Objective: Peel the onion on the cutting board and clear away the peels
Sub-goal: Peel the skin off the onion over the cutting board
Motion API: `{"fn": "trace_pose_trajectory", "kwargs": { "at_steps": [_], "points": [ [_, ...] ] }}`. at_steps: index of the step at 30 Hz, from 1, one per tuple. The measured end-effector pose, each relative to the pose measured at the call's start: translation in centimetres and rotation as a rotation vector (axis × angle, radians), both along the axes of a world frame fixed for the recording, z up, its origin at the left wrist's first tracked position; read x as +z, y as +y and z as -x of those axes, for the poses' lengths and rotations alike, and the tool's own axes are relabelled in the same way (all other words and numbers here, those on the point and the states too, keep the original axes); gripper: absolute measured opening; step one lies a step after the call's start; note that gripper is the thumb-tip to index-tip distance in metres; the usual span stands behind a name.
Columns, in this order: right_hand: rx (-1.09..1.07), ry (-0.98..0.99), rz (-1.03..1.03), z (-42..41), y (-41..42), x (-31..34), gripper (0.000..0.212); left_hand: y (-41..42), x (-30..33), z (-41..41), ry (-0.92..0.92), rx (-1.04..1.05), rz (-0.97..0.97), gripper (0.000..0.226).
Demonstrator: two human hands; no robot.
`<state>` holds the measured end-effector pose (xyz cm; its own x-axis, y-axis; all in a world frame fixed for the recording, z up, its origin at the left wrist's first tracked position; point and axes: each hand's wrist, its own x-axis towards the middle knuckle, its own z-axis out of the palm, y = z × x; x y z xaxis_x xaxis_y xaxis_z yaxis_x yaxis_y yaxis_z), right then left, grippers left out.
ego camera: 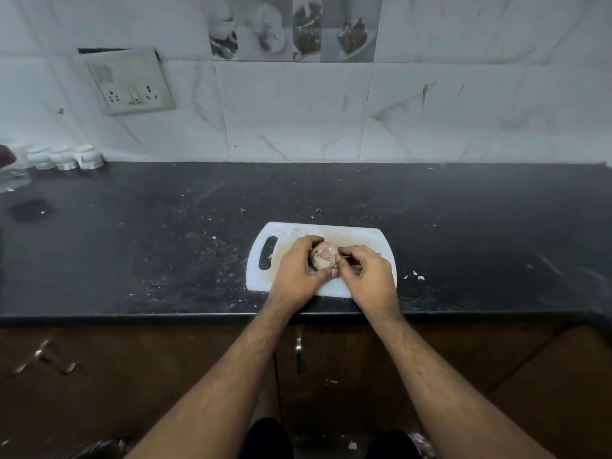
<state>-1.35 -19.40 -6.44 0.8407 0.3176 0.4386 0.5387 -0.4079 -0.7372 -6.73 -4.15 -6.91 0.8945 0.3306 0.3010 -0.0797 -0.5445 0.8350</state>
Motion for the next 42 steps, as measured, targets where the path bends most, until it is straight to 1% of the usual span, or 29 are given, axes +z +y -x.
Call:
{"fn": "trace_pose_trajectory", "kwargs": {
  "at_steps": [3, 9, 15, 19, 22, 26, 28, 30, 32, 33, 36, 39, 42],
  "points": [
    [-0.021, -0.015, 0.018, 0.0, 0.2, -0.4, 0.023, 0.1, -0.1, -0.3, -0.014, -0.009, -0.007, 0.063],
    [-0.037, -0.007, 0.032, -0.1, 0.3, -0.5, 0.018, 0.4, -0.2, -0.4, -0.043, -0.019, 0.001, 0.062],
    [-0.061, -0.007, -0.005, 0.2, 0.3, -0.2, 0.014, 0.3, -0.2, -0.2, -0.037, -0.004, -0.007, 0.063],
    [-0.009, -0.006, 0.029, -0.1, 0.4, 0.1, 0.020, 0.3, 0.1, -0.2, -0.024, 0.000, 0.011, 0.056],
    [0.002, 0.037, 0.028, -1.0, 0.4, -0.1, 0.016, 0.3, 0.2, -0.2, 0.000, -0.012, 0.039, 0.056],
    [0.003, -0.001, 0.023, -1.5, 0.4, -0.4, 0.016, 0.6, 0.2, -0.2, 0.003, -0.029, 0.040, 0.059],
    [0.003, -0.031, 0.062, -1.3, 0.5, -0.3, 0.017, 0.6, 0.2, -0.2, 0.001, -0.034, 0.032, 0.059],
    [0.001, -0.050, 0.122, -1.3, 0.7, -0.3, 0.013, 0.5, 0.1, -0.2, 0.001, -0.036, 0.026, 0.059],
    [-0.017, -0.035, 0.151, -1.3, 0.7, -0.4, 0.007, 0.5, 0.1, -0.2, 0.002, -0.037, 0.011, 0.061],
    [-0.030, -0.023, 0.166, -1.4, 0.7, -0.4, 0.008, 0.5, 0.1, -0.2, 0.003, -0.037, 0.004, 0.062],
    [-0.069, 0.012, 0.190, -1.3, 0.8, -0.3, 0.018, 0.4, 0.0, -0.2, 0.009, -0.034, -0.001, 0.062],
    [-0.132, 0.045, 0.154, -1.0, 0.8, 0.1, 0.020, 0.4, 0.1, -0.2, 0.012, -0.039, -0.003, 0.062],
    [-0.153, 0.043, 0.106, -0.9, 0.7, 0.1, 0.013, 0.4, 0.1, -0.2, 0.005, -0.039, -0.005, 0.062]
  ]
}}
